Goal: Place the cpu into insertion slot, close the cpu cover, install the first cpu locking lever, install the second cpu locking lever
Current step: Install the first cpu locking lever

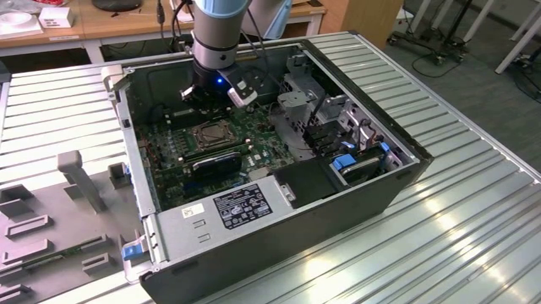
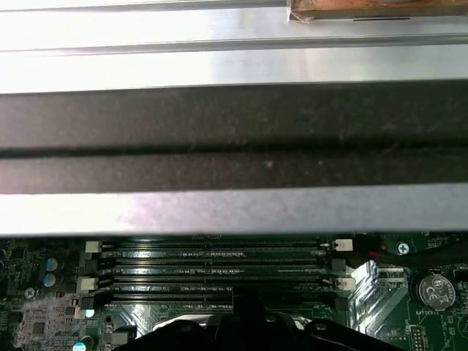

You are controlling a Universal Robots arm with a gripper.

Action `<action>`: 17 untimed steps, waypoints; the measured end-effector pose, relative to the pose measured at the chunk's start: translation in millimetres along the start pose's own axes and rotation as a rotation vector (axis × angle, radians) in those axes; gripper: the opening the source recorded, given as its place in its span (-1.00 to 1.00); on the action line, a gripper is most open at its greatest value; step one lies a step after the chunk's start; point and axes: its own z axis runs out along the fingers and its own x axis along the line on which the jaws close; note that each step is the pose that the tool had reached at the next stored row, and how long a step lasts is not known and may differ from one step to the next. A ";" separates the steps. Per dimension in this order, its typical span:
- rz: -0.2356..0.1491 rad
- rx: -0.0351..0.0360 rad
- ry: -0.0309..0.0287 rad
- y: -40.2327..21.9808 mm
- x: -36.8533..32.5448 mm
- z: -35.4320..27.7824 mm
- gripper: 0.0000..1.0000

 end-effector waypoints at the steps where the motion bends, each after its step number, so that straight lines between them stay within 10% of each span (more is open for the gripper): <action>1: 0.000 0.0000 -0.0001 -0.1 -0.1 0.7 -0.79; 17: 0.001 0.0068 -0.0001 0.9 -0.4 2.1 -0.79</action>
